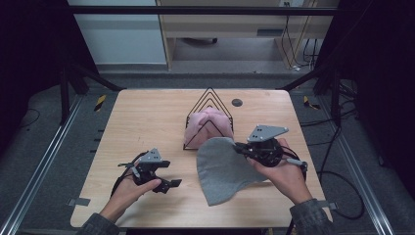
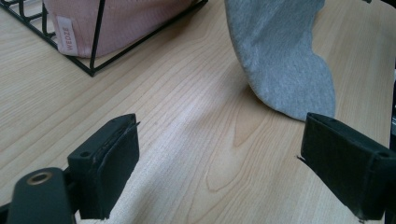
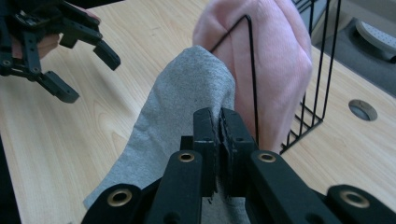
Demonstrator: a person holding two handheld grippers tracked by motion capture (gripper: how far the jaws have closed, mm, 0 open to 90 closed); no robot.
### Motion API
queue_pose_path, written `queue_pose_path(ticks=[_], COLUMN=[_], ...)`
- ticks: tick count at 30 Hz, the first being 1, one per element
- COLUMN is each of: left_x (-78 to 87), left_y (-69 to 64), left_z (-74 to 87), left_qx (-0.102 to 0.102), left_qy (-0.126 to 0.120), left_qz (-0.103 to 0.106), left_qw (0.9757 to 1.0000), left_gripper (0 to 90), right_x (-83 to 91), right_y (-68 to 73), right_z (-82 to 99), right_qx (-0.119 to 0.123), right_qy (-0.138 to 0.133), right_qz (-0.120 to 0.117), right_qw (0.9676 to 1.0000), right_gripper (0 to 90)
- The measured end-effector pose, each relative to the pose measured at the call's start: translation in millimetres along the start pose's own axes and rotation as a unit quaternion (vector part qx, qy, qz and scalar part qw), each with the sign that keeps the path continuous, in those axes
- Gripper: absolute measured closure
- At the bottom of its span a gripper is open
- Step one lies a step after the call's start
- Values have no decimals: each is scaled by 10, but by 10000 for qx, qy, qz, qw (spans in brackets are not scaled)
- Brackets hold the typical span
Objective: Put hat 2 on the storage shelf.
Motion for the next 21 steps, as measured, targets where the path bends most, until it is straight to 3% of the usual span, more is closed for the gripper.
queue_pose_path(ticks=[11, 16, 21], left_x=[67, 135, 201], left_y=[-49, -85, -106], left_z=[-37, -194, -346], left_qx=[-156, -340, -451], left_qy=[70, 139, 121], left_qz=[44, 115, 43], left_qw=[9998, 9993, 9989], left_gripper=[111, 107, 106], right_x=[-7, 31, 72], right_y=[142, 175, 205], right_z=[-271, -410, -521], right_qx=[400, 483, 580], right_qy=[-46, -156, -205], right_qz=[-124, -179, -198], right_qw=[9991, 9986, 9979], right_gripper=[863, 863, 863])
Point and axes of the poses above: each handheld gripper's, and its own axes: x roughly backward along the jaws, z roughly out of its underside, y roughly to its left, the point moved 4 cm from there along -x, roughly forward along the jaws, and after that the axes turned 9 degrees about y, right-handed, at the moved point
